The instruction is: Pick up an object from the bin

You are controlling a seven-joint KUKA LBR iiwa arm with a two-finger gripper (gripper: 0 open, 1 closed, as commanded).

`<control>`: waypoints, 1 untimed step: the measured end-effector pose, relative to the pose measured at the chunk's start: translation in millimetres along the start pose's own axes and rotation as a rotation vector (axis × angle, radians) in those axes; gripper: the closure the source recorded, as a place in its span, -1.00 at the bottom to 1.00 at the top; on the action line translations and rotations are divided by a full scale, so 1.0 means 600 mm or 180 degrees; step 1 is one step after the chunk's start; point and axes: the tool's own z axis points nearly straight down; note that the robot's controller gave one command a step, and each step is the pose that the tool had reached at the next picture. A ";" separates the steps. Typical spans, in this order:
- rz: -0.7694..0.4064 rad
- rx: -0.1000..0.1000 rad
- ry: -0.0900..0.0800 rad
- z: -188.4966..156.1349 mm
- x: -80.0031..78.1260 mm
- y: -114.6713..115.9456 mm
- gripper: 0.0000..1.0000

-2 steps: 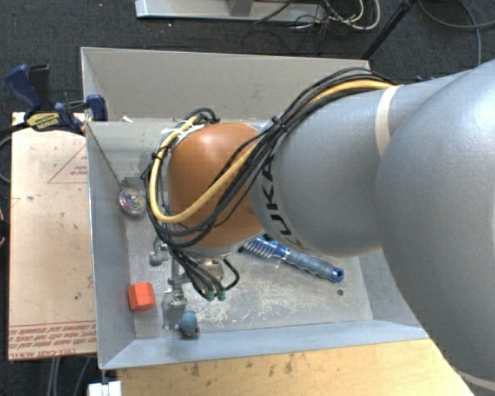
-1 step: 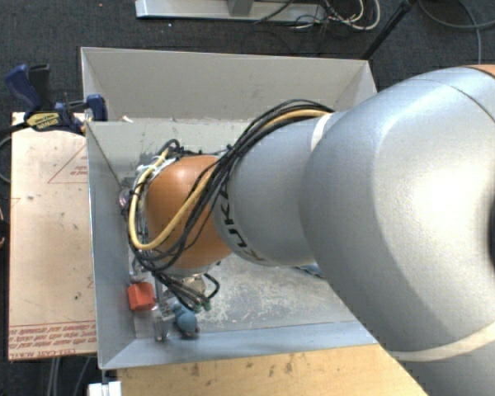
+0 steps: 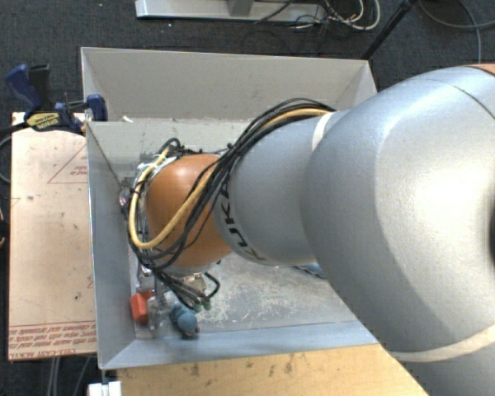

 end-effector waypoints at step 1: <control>-0.0108 0.0003 -0.0023 -0.228 -0.033 -0.044 1.00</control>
Offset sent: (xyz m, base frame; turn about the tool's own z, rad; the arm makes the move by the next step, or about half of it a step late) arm 0.0240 -0.0195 0.1326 -0.0371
